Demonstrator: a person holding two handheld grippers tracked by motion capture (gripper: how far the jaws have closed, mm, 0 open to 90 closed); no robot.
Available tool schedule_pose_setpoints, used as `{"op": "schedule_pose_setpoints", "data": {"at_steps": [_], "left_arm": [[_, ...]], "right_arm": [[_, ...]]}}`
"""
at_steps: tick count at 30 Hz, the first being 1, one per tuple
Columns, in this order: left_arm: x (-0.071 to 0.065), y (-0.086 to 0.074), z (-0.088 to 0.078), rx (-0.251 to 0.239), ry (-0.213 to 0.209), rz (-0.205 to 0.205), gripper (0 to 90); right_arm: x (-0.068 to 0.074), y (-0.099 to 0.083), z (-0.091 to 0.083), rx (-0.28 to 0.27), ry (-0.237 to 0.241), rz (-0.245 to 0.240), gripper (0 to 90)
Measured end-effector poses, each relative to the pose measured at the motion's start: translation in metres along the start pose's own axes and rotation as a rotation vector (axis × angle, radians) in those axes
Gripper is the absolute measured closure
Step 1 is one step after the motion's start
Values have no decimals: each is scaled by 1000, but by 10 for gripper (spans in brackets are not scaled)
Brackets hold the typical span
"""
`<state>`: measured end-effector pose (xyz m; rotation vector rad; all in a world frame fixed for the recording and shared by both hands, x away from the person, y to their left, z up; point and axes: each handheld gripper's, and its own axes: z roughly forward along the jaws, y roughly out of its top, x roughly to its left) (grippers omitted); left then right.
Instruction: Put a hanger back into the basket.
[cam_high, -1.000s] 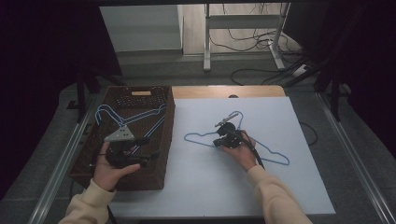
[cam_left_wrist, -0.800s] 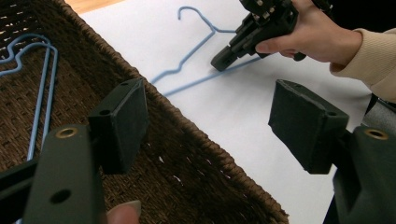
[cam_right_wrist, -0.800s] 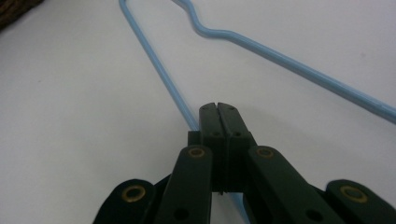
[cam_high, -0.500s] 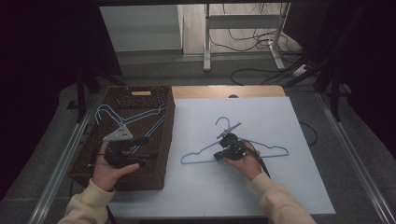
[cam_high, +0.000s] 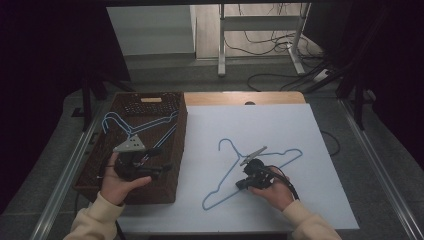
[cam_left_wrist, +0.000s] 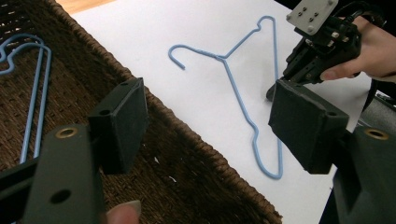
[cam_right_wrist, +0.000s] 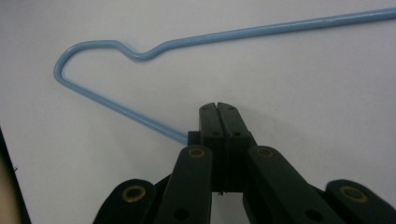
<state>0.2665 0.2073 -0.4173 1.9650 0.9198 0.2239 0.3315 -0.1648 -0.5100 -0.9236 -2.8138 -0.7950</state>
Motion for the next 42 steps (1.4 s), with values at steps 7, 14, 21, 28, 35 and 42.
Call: {"op": "schedule_pose_setpoints", "data": {"at_steps": [7, 14, 21, 28, 35, 42], "left_arm": [[0, 1, 2, 2, -2, -2, 277], [-1, 1, 3, 5, -4, 5, 277], [-2, 0, 6, 11, -7, 5, 274], [0, 0, 6, 12, -7, 4, 274], [0, -1, 7, 15, -10, 5, 274], [-2, 0, 8, 16, -12, 7, 274]], "right_arm": [[3, -1, -1, 15, 5, -14, 900], [-7, 12, -13, -71, -43, 6, 900], [-32, 35, -15, -120, -152, 69, 809], [-59, 58, -2, -125, -225, 163, 622], [-66, 73, 15, -84, -283, 170, 635], [-59, 80, 23, -38, -343, 131, 843]]}}
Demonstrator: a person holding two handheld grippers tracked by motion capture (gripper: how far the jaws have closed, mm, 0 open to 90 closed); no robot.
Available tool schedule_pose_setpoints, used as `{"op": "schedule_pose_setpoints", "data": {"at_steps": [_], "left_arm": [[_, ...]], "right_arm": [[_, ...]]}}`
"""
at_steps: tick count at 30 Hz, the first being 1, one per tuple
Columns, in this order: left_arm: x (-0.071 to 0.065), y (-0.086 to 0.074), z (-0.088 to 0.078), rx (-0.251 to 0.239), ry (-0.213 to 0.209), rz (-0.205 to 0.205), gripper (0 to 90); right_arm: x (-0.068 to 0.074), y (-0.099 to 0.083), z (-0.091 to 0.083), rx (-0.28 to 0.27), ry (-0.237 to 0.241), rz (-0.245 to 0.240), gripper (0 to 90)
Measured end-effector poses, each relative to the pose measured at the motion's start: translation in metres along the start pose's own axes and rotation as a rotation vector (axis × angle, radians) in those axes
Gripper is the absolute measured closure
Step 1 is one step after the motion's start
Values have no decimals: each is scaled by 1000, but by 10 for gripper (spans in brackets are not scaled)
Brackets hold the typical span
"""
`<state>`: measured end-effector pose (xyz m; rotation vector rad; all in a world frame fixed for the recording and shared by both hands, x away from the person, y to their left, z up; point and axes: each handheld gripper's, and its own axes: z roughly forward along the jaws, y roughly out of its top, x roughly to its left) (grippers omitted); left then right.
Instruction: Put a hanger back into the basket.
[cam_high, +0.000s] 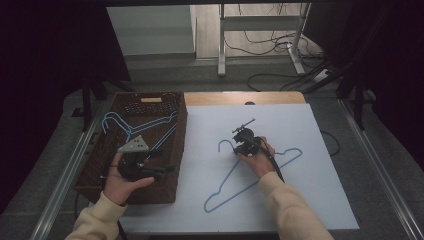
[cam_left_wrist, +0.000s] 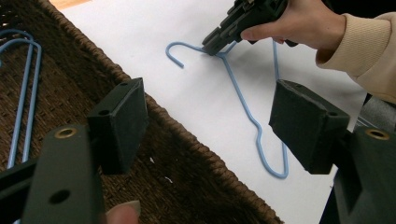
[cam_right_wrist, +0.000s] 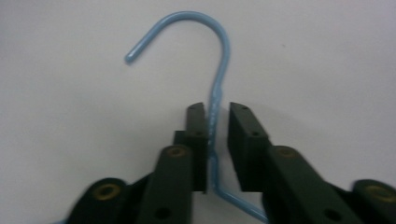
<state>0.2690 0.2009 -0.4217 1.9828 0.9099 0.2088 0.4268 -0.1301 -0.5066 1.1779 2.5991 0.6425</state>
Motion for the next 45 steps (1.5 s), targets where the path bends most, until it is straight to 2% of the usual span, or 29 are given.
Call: {"op": "schedule_pose_setpoints", "data": {"at_steps": [5, 7, 10, 17, 21, 30, 34, 40, 45], "left_arm": [[-3, 1, 2, 4, -6, 10, 274], [-6, 3, 4, 6, -11, 17, 274], [-10, 6, 8, 12, -22, 32, 274], [-25, 15, 24, 36, -34, 53, 274], [-37, 21, 39, 64, -45, 59, 275], [-54, 33, 82, 141, -60, 21, 271], [-61, 37, 101, 164, -72, 3, 271], [-71, 40, 130, 210, -84, -3, 272], [-76, 39, 157, 237, -82, -19, 289]], "right_arm": [[1, 1, 0, 4, -1, 37, 859], [0, 0, -2, 3, 1, 37, 860], [-1, -2, -9, -35, 7, 46, 860], [-1, -10, -37, -143, 16, 63, 860], [-1, -14, -49, -185, 15, 70, 860], [-1, -23, -69, -248, 15, 77, 860], [-2, -26, -72, -260, 18, 81, 859], [-2, -29, -75, -274, 16, 80, 859], [-2, -31, -79, -288, 15, 83, 859]]}}
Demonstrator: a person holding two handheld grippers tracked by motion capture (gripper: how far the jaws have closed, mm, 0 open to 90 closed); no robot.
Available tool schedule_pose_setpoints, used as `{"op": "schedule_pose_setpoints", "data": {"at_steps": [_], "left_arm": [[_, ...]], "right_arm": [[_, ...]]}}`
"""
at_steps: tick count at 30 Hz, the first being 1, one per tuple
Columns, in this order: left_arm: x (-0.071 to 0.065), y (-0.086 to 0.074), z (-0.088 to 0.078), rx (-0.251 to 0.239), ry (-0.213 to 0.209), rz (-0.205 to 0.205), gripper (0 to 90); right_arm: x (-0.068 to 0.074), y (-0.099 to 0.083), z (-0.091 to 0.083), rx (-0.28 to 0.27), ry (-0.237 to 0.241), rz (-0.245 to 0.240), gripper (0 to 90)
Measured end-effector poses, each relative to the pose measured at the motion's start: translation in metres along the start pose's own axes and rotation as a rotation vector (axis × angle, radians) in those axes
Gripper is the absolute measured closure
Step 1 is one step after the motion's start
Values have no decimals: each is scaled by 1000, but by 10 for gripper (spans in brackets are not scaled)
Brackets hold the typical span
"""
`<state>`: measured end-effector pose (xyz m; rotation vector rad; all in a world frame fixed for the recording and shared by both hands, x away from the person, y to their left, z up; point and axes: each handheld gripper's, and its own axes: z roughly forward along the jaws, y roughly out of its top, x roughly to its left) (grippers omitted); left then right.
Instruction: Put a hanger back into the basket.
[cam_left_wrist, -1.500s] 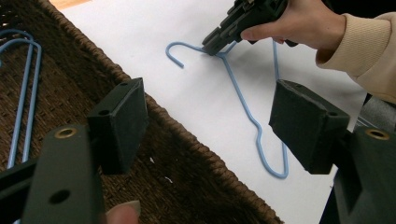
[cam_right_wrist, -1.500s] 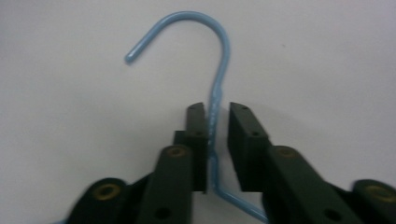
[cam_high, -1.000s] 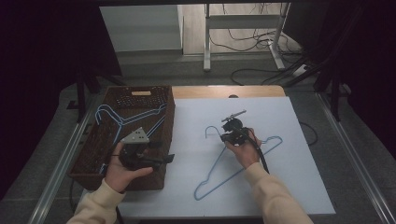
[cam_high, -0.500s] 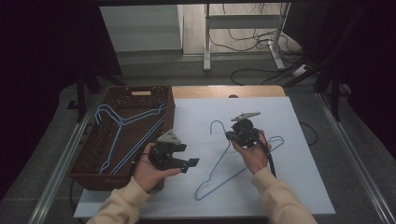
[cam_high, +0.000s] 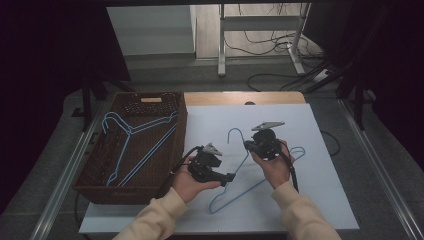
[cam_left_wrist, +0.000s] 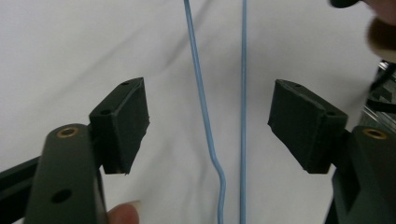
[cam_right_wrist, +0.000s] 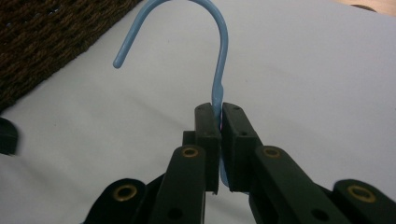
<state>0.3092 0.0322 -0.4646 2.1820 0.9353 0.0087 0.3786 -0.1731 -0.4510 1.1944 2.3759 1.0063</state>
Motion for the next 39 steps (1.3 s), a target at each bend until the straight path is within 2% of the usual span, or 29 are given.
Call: {"op": "schedule_pose_setpoints", "data": {"at_steps": [5, 8, 14, 18, 22, 25, 30, 34, 37, 39], "left_arm": [[0, 3, 31, 47, -3, -26, 367], [3, 2, 40, 59, -14, -33, 475], [6, 2, 47, 69, -67, -54, 708], [7, 0, 47, 62, -81, -71, 830], [11, 0, 45, 64, -78, -84, 855], [14, 0, 41, 35, -103, -122, 861], [14, 3, 25, -43, -146, -163, 862], [12, 5, 11, -80, -160, -168, 862], [11, 6, 1, -97, -176, -170, 863], [10, 7, -5, -101, -174, -161, 863]], "right_arm": [[-1, 0, -3, -8, 0, 10, 859], [-1, -1, -6, -16, 2, 14, 859], [-3, -2, -8, -27, 12, 22, 859], [-2, -2, -8, -23, 11, 19, 858], [-2, -3, -8, -30, 16, 18, 857], [-5, -3, -13, -50, 32, 33, 847], [-15, -10, -29, -145, 131, 79, 598], [-22, -18, -48, -210, 160, 76, 473], [-26, -27, -62, -244, 165, 64, 393], [-30, -35, -71, -263, 182, 64, 372]]}}
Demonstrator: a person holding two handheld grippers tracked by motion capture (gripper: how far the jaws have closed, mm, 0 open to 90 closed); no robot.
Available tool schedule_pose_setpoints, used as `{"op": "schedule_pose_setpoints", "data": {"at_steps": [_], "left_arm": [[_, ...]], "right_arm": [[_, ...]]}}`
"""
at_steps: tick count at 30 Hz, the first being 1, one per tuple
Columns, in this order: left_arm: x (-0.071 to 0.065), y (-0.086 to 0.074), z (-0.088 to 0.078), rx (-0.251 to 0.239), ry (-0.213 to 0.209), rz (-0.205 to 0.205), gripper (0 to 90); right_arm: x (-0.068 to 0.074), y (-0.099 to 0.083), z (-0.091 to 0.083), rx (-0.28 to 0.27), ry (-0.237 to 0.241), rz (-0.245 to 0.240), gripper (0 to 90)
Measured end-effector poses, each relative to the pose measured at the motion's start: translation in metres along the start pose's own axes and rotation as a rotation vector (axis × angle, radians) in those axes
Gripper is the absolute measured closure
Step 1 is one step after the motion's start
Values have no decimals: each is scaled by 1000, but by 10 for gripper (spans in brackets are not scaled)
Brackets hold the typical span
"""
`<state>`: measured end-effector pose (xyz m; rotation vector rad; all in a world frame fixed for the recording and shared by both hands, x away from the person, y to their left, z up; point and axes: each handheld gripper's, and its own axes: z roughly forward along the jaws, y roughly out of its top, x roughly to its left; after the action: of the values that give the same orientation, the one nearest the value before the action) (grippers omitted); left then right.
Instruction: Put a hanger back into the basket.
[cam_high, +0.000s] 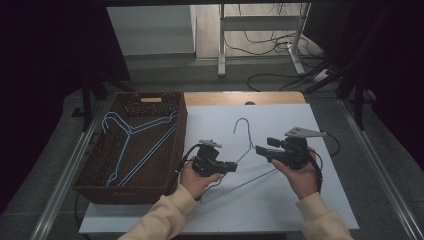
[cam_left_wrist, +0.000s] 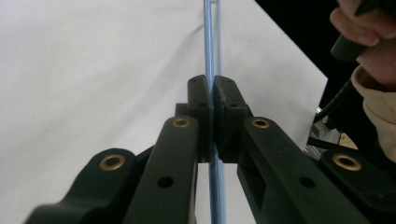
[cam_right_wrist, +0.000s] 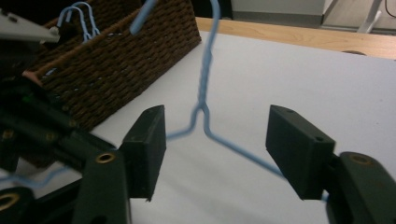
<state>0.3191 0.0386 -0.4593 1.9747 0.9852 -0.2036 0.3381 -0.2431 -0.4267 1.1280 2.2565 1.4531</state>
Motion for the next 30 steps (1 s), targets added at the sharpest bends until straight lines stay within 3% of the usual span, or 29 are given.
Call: {"op": "schedule_pose_setpoints", "data": {"at_steps": [5, 13, 24, 30], "left_arm": [[-5, 5, -14, -29, -2, 14, 863], [-9, 13, -40, -79, 6, 26, 863], [-9, 20, -95, -171, 3, 55, 862], [-4, 16, -118, -206, 8, 60, 863]], "right_arm": [[-5, -12, -20, -33, 11, -22, 358], [-13, -22, -38, -68, 1, -29, 335], [-18, -31, -31, -11, -13, -51, 304], [-18, -37, -21, 52, -18, -64, 279]]}}
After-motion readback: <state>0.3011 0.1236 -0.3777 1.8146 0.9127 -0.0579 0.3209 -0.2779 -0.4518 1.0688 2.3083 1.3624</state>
